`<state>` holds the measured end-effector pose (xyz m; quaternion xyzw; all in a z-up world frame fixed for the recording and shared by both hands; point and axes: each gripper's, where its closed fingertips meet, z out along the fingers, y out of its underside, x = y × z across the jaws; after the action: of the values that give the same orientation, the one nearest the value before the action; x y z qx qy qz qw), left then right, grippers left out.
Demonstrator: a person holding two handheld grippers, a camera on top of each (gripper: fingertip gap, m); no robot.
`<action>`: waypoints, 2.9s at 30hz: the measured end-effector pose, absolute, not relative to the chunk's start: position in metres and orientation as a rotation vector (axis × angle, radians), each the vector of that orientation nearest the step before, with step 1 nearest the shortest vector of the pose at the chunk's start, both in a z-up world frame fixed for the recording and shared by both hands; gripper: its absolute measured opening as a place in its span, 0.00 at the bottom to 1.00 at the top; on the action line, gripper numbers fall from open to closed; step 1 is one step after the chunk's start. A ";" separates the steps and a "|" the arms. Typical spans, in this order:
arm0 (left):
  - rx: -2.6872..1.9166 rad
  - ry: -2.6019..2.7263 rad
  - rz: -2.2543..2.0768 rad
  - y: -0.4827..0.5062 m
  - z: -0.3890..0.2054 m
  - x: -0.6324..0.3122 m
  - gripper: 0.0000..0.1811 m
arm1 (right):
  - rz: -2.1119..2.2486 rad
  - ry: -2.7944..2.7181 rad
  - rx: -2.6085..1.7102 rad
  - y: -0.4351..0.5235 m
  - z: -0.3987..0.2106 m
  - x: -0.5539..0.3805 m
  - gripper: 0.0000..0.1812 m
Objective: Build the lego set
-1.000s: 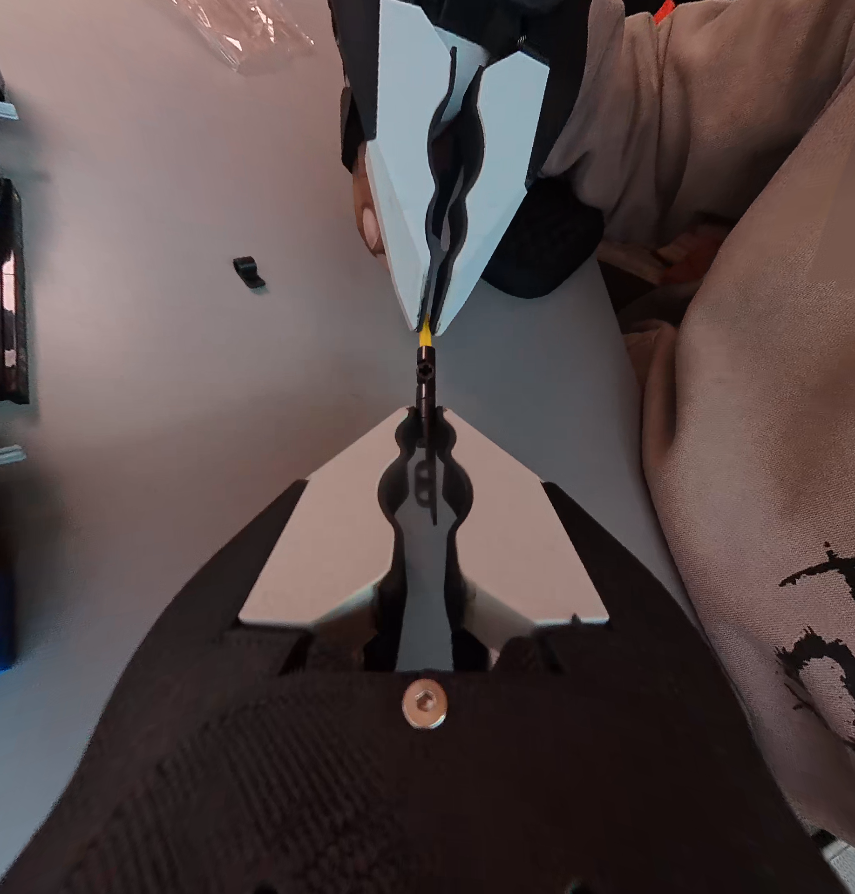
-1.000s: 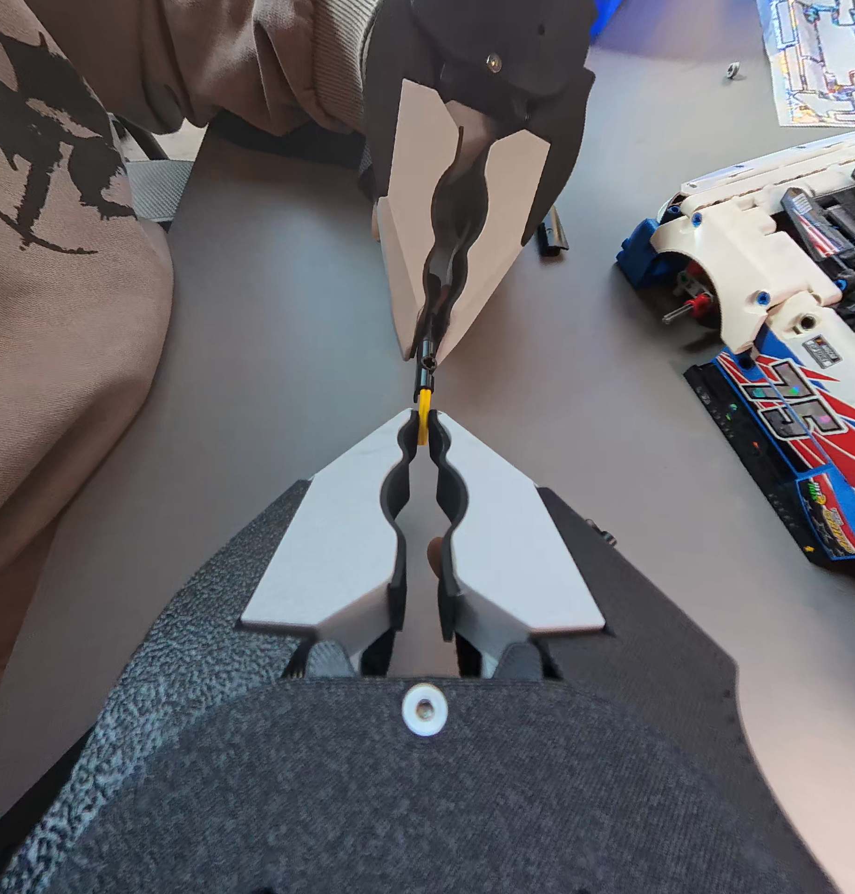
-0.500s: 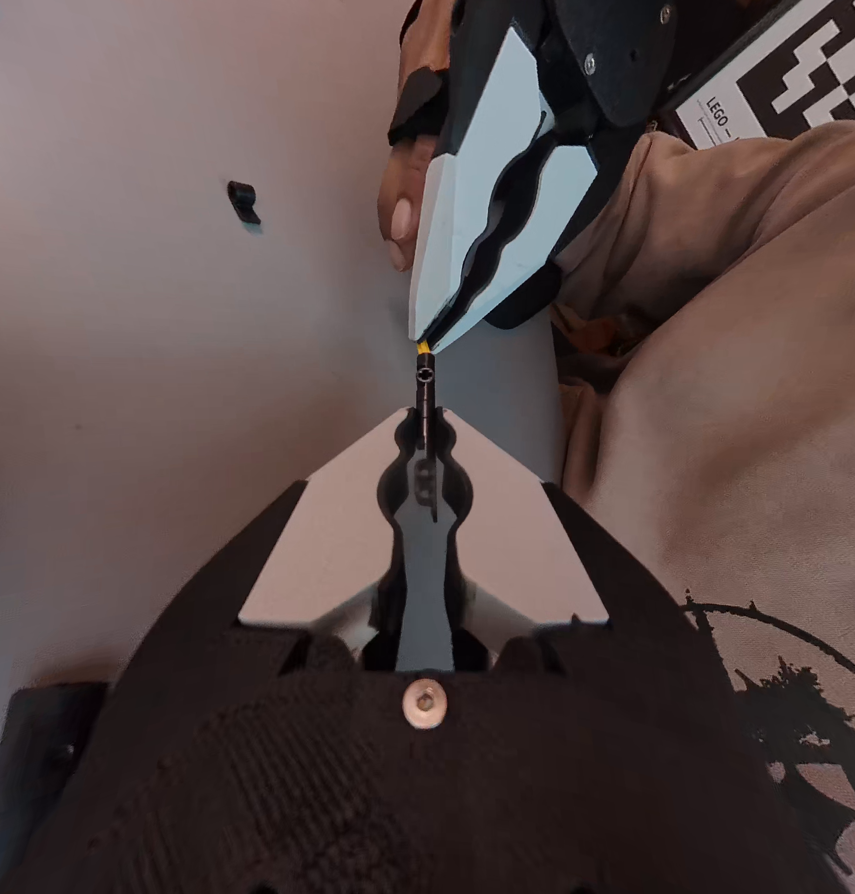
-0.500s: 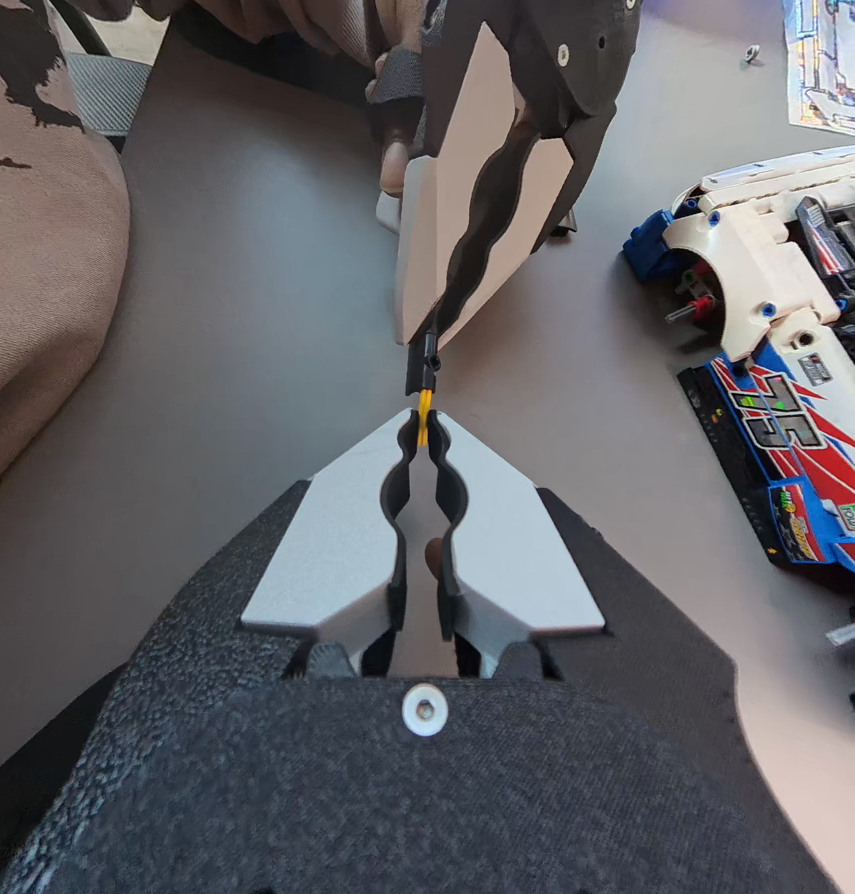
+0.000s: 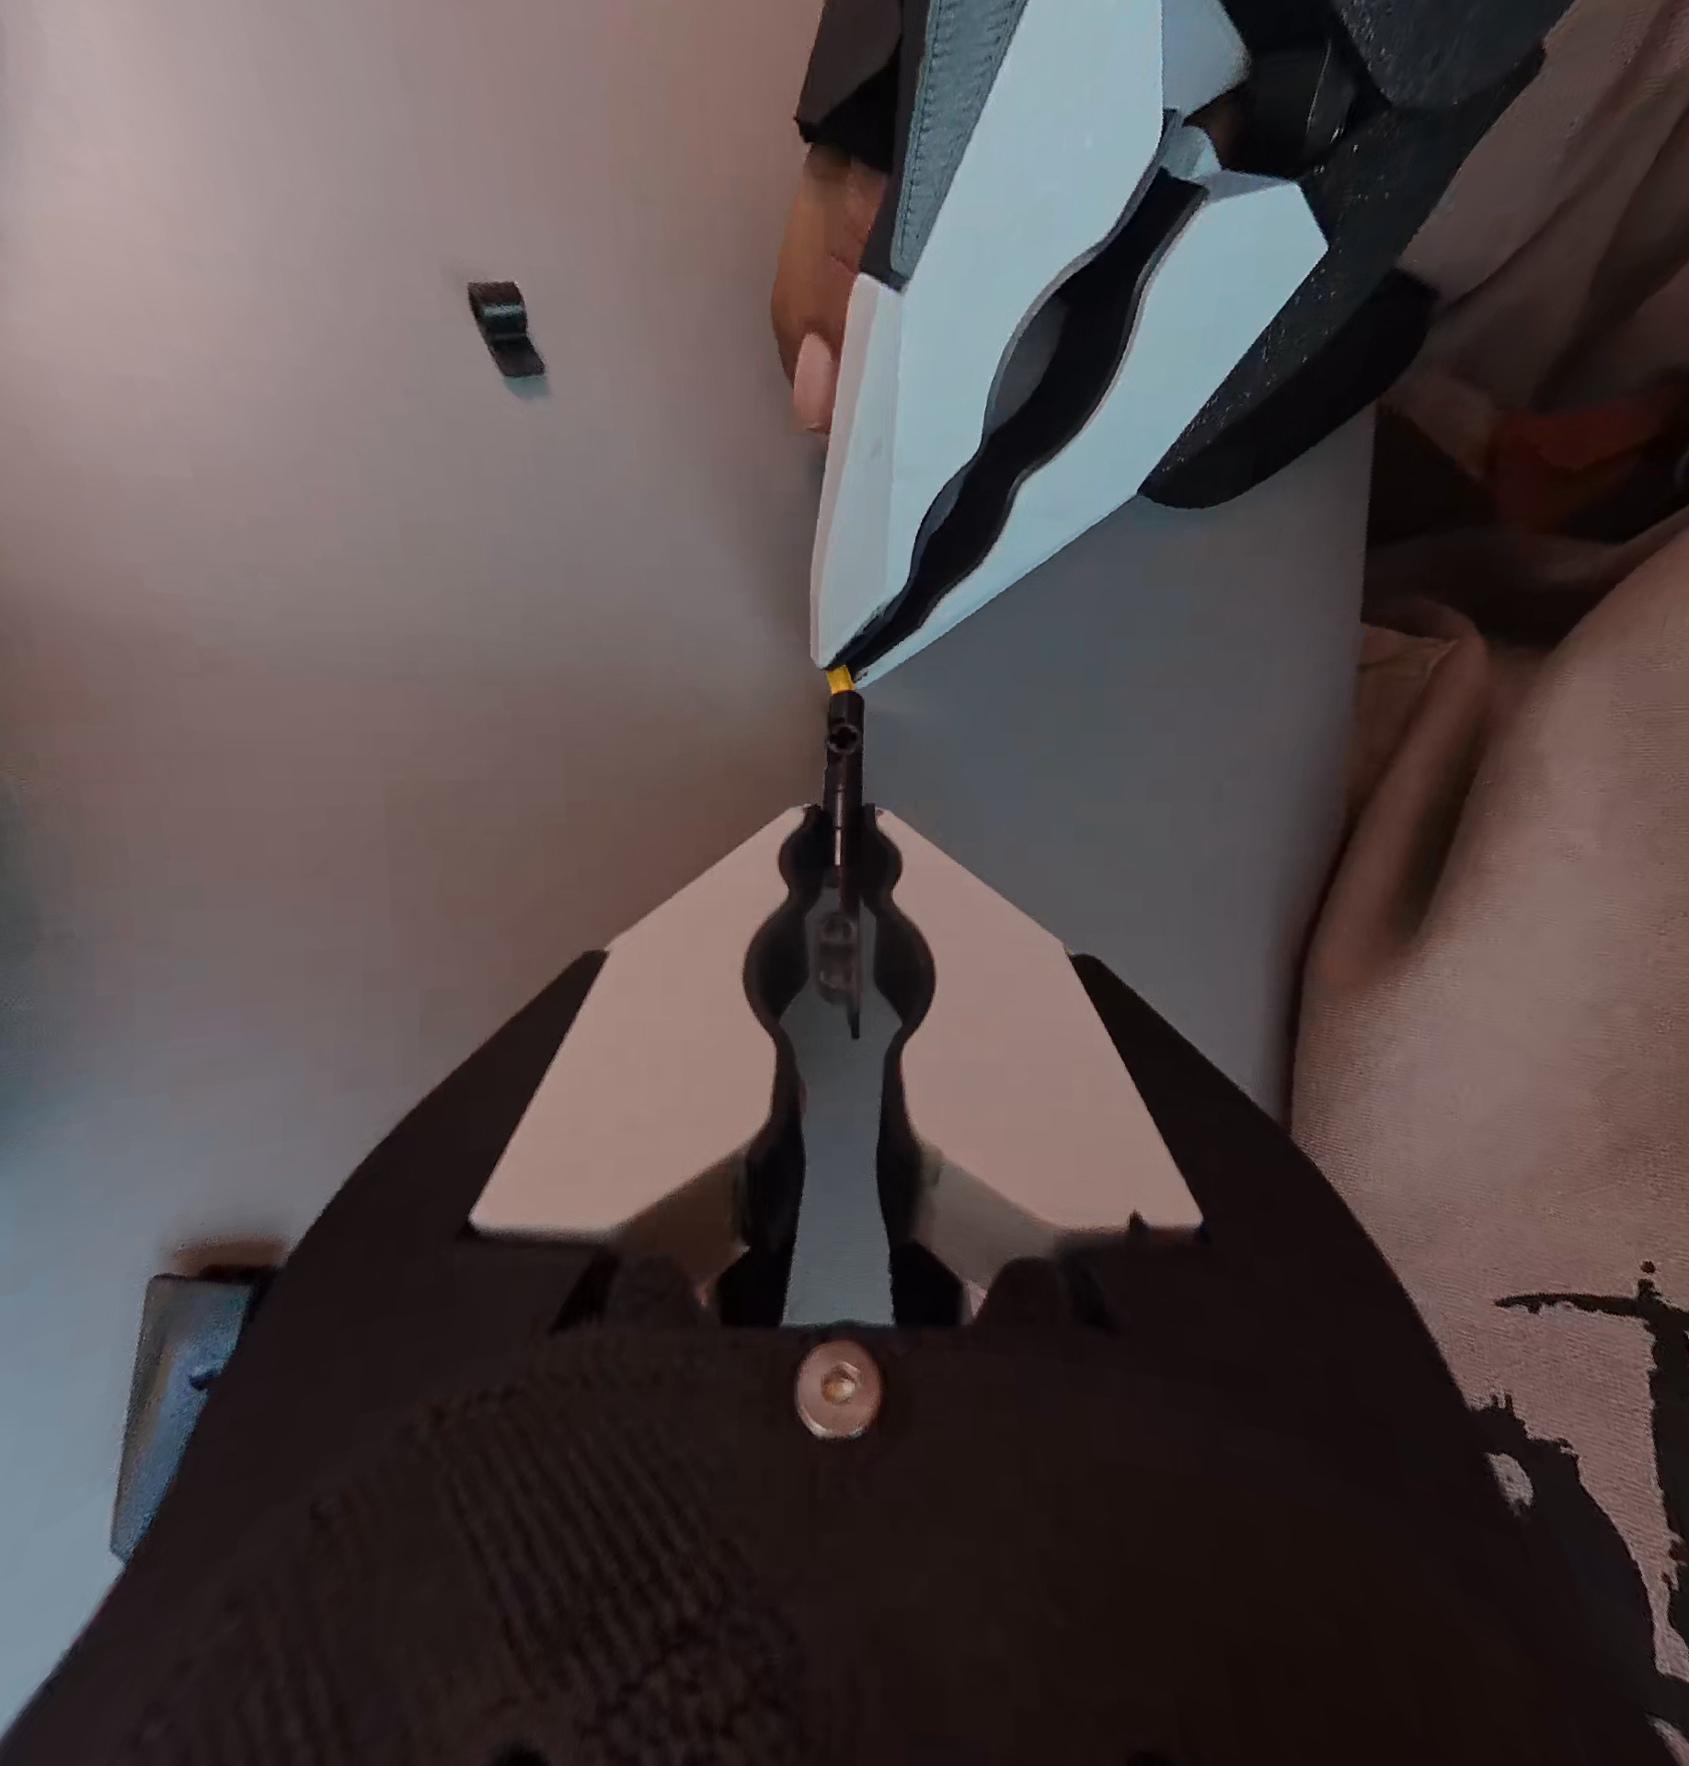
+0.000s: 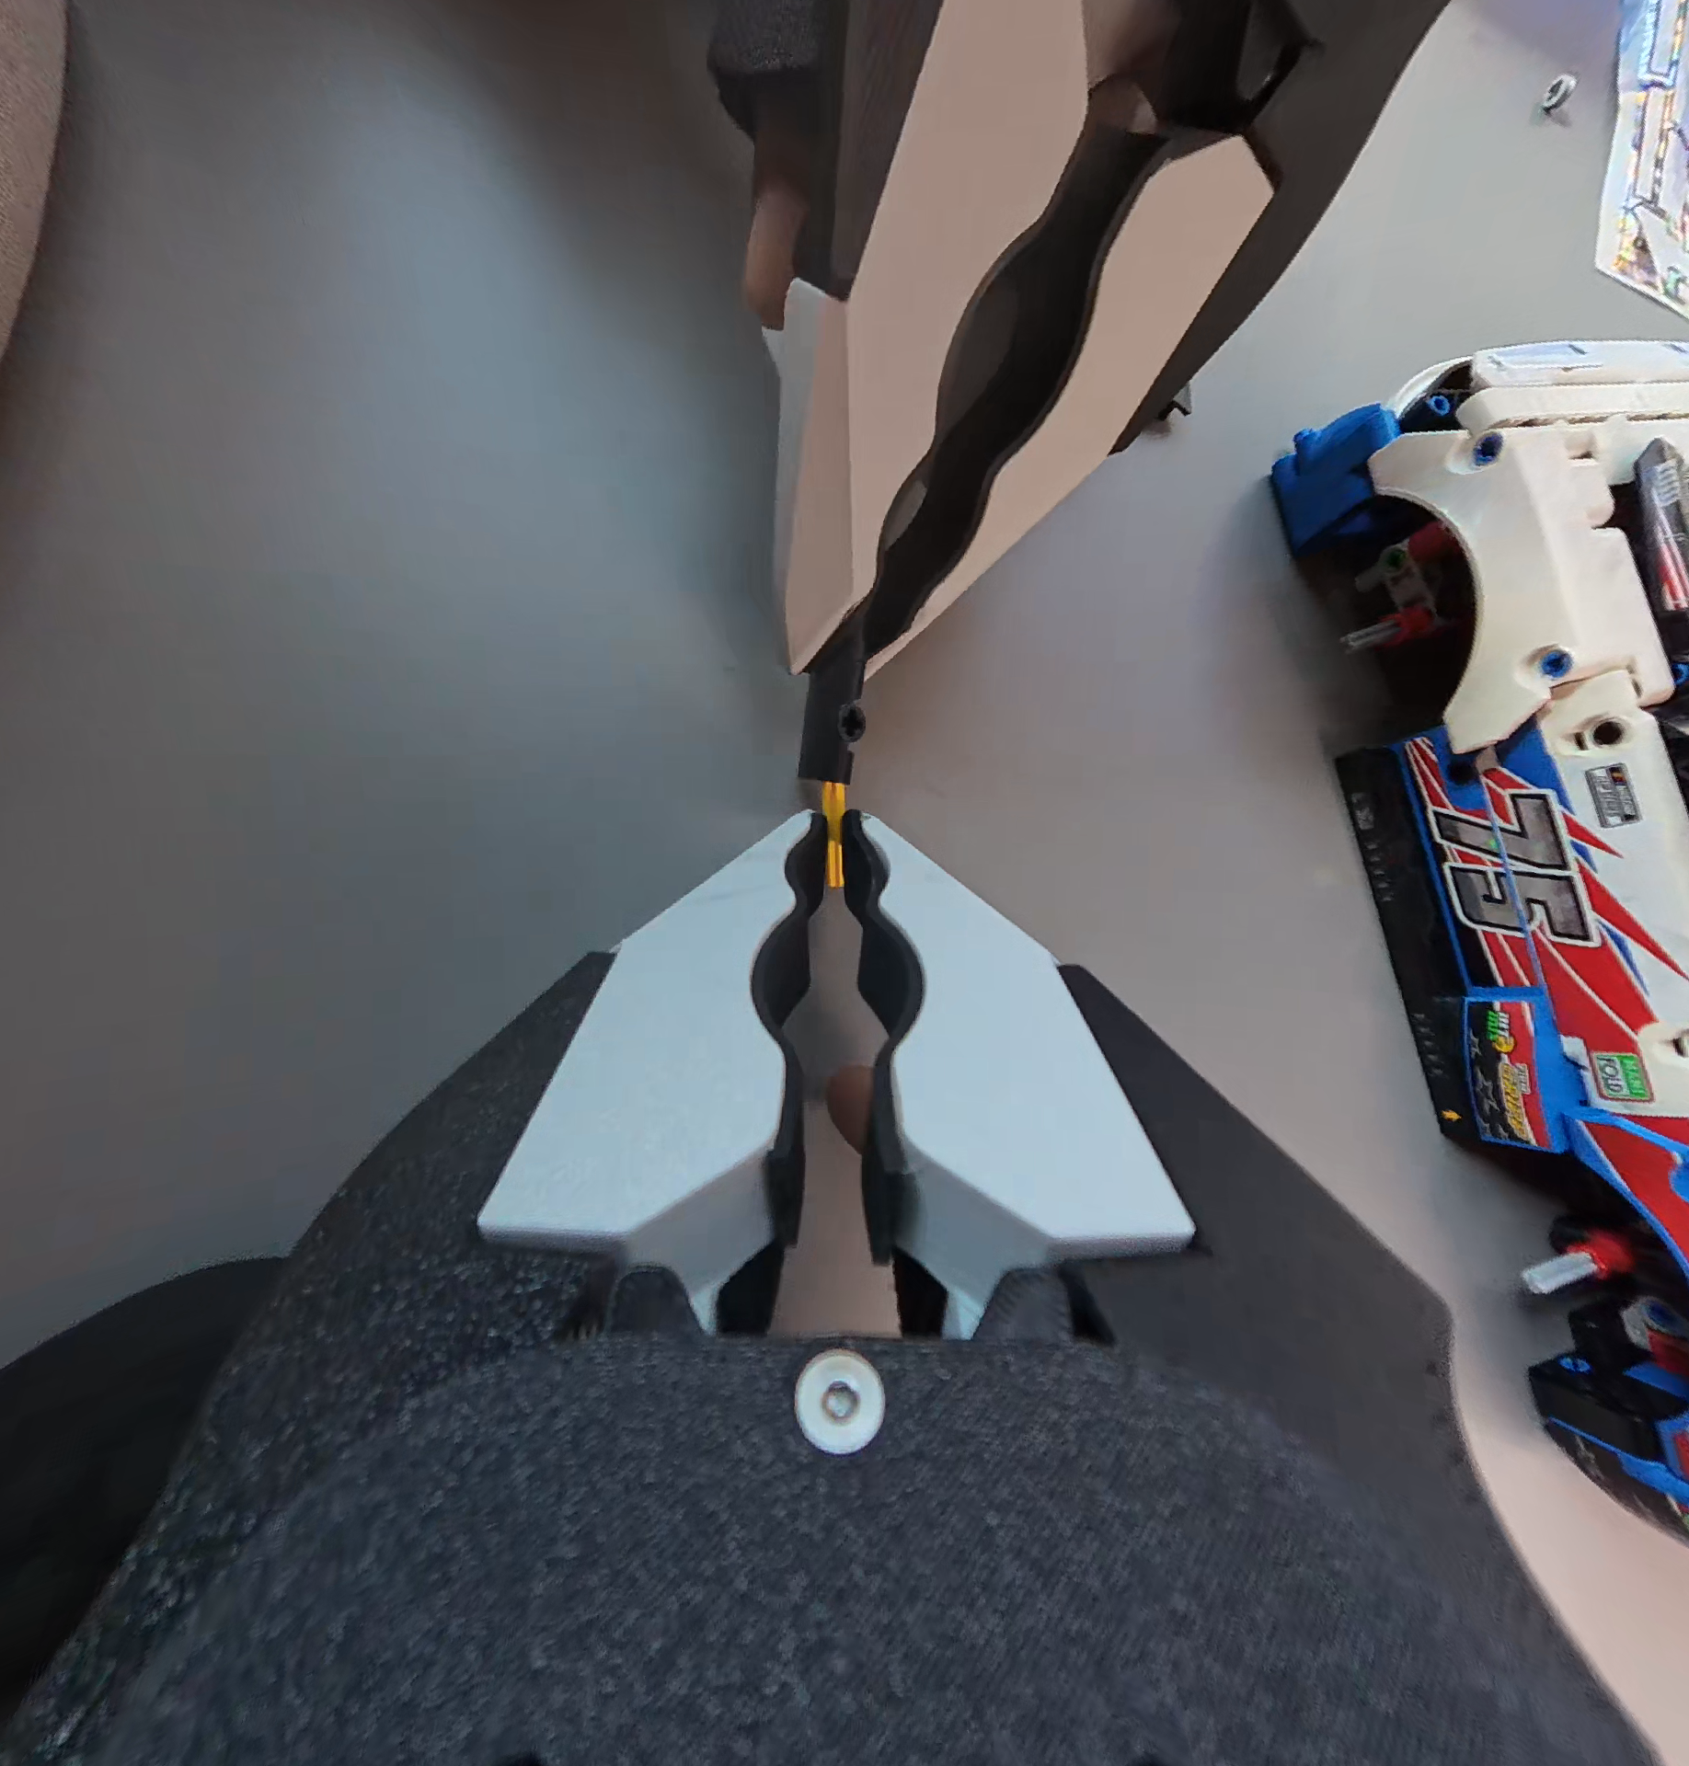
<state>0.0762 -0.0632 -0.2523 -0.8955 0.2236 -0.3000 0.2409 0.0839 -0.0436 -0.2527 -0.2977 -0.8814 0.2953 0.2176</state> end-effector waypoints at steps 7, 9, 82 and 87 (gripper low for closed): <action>-2.480 0.647 -0.673 -0.061 -0.256 0.074 0.02 | 0.766 -2.434 -0.841 -0.041 -0.253 0.082 0.00; -2.476 0.634 -0.672 -0.059 -0.256 0.074 0.02 | 0.764 -2.426 -0.848 -0.040 -0.253 0.082 0.00; -1.938 0.748 -0.737 -0.044 -0.208 0.083 0.03 | 1.334 -2.076 -0.902 -0.034 -0.174 0.084 0.01; -2.105 0.825 -0.616 -0.047 -0.235 0.086 0.03 | 1.196 -2.214 -0.922 -0.039 -0.197 0.087 0.01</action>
<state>0.0857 -0.0469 -0.2355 -0.8276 0.3243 -0.2422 0.3888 0.0872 -0.0391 -0.1970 -0.3350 -0.8042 0.4343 0.2288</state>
